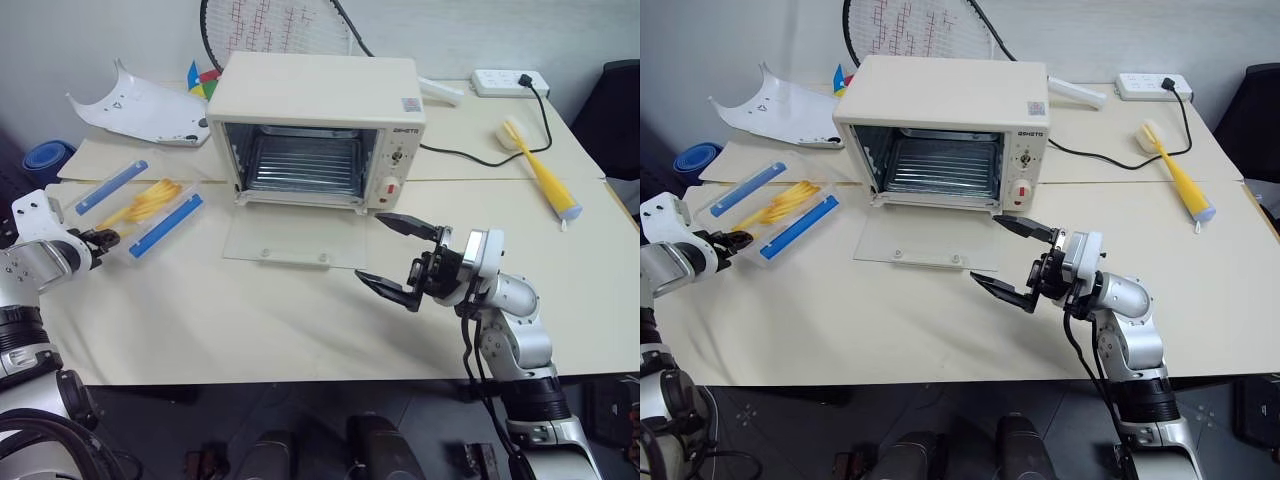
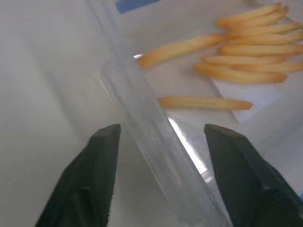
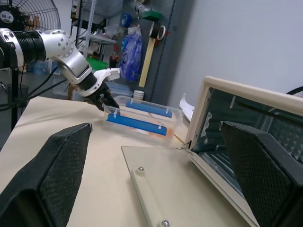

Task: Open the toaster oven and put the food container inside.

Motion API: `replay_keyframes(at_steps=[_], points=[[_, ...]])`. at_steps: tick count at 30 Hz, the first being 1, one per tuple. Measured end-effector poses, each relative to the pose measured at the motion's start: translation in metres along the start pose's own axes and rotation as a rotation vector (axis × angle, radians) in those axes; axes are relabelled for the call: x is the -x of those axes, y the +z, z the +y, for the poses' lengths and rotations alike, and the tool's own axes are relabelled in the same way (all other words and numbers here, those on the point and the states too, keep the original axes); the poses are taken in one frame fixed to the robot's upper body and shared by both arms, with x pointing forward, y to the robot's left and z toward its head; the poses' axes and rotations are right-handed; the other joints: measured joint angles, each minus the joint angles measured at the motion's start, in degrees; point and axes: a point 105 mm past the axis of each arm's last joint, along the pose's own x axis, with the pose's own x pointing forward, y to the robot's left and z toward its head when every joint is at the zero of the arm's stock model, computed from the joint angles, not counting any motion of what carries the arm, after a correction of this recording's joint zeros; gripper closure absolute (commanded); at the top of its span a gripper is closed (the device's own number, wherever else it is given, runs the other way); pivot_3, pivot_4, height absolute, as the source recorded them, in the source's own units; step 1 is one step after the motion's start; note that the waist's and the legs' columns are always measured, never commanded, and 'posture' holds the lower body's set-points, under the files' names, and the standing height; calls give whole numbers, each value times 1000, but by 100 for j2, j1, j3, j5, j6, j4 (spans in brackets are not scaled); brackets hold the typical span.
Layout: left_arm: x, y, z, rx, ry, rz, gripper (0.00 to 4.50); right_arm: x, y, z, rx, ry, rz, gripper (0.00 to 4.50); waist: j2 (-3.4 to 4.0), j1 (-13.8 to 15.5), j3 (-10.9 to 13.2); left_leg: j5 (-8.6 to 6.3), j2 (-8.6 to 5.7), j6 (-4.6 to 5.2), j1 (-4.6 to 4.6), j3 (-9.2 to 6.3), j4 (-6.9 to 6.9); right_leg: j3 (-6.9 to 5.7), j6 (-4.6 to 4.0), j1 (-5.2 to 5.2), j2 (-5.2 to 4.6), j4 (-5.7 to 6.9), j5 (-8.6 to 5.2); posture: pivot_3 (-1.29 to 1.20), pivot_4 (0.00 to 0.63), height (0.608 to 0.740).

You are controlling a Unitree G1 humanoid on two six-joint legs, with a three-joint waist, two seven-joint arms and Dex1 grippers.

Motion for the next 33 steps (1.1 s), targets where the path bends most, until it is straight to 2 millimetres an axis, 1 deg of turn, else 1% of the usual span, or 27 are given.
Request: replay_keyframes(at_steps=[4,6,8,12,13,15,17,18,19,20,22,24,26,31,33], points=[[-1,4,5,46,5,-5,3701,2,-3,1,-5,-15,15,0,0,6,0,0,-1,0,0,-1,1,0,0,0,-1,1,0,0,150,740],[1,9,9,45,10,-8,4121,2,-3,1,-4,-18,17,0,-1,-5,0,0,0,0,0,0,0,0,0,-1,0,2,0,0,150,740],[5,16,17,31,29,-17,4204,3,-4,1,-3,-19,18,0,-2,-19,0,-1,1,-1,0,0,-3,1,0,-3,2,5,0,0,150,740],[20,33,28,-121,44,-11,4214,3,-4,1,-5,-16,21,0,-3,3,0,-1,-2,-1,-1,-1,-3,1,0,0,-1,4,0,0,150,740],[24,35,28,-154,37,0,4214,3,-4,1,-6,-14,23,0,-3,6,0,-1,-3,0,-1,-1,-2,1,0,0,-1,6,0,0,150,740],[29,37,21,-205,-10,25,4214,4,-4,1,-7,-9,30,0,-3,16,0,-1,-4,0,-2,-5,-1,0,0,1,-3,6,0,0,150,740],[37,38,3,-273,-81,61,4214,9,-6,2,-14,-6,60,0,-6,52,0,-1,-6,3,-20,-19,7,-1,0,0,-5,12,0,0,150,740],[42,38,-10,-308,-124,77,4214,13,-7,2,-16,-9,80,0,-6,76,0,-2,-8,5,-35,-21,15,-1,0,-8,-6,11,0,0,150,740],[47,37,-24,-334,-169,88,4214,17,-9,3,-21,-18,96,0,-6,104,0,-2,-11,7,-44,-23,19,-1,1,-13,-8,12,0,0,150,740],[51,36,-42,-348,-225,97,4214,23,-11,3,-28,-31,114,0,-6,139,0,-3,-14,10,-46,-22,22,-1,1,-13,-9,10,1,0,150,740],[55,29,-75,-370,-320,110,4214,28,-12,6,-35,-40,135,0,-6,168,0,-3,-19,12,-48,-24,29,-2,2,-12,-12,9,1,0,150,740],[56,16,-101,-379,-399,143,4214,31,-12,7,-32,-55,146,0,-6,156,0,-3,-19,12,-49,-23,37,-2,3,-13,-11,11,1,0,150,740],[56,2,-124,-390,-460,180,4214,34,-10,8,-29,-76,151,0,-7,142,0,-3,-16,11,-51,-22,41,-2,3,-16,-8,12,1,0,150,740],[54,-20,-173,-416,-578,215,4214,35,-8,10,-27,-112,161,0,-8,107,1,-4,-13,7,-53,-14,49,-1,3,-25,-5,12,1,0,150,740],[49,-27,-188,-427,-597,220,4214,35,-7,11,-22,-122,161,0,-8,114,1,-4,-14,7,-52,-13,53,-1,3,-25,-6,12,1,0,150,740]])
